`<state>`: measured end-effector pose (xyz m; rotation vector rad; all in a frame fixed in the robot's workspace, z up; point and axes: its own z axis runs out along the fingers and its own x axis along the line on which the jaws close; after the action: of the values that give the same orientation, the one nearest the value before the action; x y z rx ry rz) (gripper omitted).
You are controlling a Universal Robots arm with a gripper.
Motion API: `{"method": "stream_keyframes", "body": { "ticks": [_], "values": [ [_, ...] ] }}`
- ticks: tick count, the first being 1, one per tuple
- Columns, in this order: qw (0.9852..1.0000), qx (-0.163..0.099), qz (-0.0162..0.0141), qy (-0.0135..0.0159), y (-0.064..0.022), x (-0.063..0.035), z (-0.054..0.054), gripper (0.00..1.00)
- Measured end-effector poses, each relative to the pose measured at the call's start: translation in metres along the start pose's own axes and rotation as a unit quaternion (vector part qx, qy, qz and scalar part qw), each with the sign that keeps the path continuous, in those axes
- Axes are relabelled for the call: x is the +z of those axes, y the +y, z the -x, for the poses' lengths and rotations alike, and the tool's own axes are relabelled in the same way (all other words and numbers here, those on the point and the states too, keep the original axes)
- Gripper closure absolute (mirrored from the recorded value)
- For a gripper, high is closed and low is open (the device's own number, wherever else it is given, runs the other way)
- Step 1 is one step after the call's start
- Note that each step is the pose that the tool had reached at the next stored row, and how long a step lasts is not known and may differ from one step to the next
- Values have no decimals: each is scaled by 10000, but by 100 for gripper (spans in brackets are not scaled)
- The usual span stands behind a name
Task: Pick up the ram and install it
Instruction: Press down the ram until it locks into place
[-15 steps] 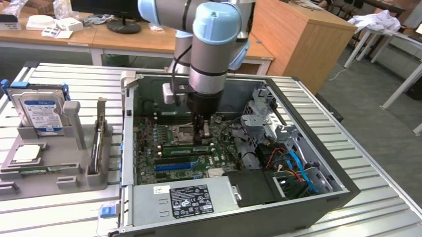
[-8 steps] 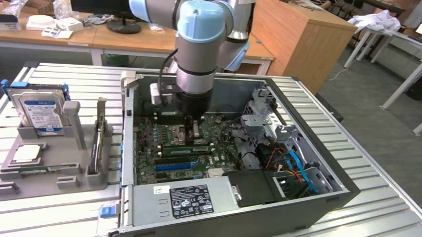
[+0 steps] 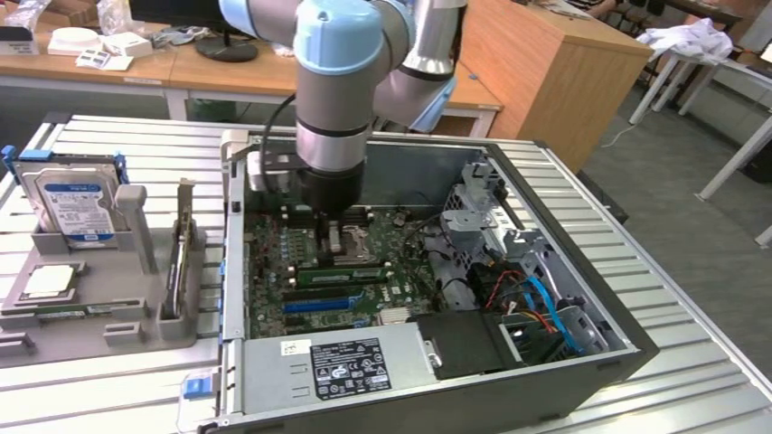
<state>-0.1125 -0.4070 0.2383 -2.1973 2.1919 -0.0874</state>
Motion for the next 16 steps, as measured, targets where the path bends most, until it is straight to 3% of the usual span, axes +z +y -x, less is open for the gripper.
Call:
{"method": "stream_keyframes", "body": {
  "ticks": [2,3,7,11,16],
  "values": [
    [10000,0,15,0,68,-5,0,89],
    [10000,-1,37,0,95,-6,0,89],
    [9998,-3,201,-1,144,-9,-2,89],
    [9998,-3,210,-3,146,-10,-2,89],
    [9998,-3,188,-3,151,66,-1,89]
  ]
}}
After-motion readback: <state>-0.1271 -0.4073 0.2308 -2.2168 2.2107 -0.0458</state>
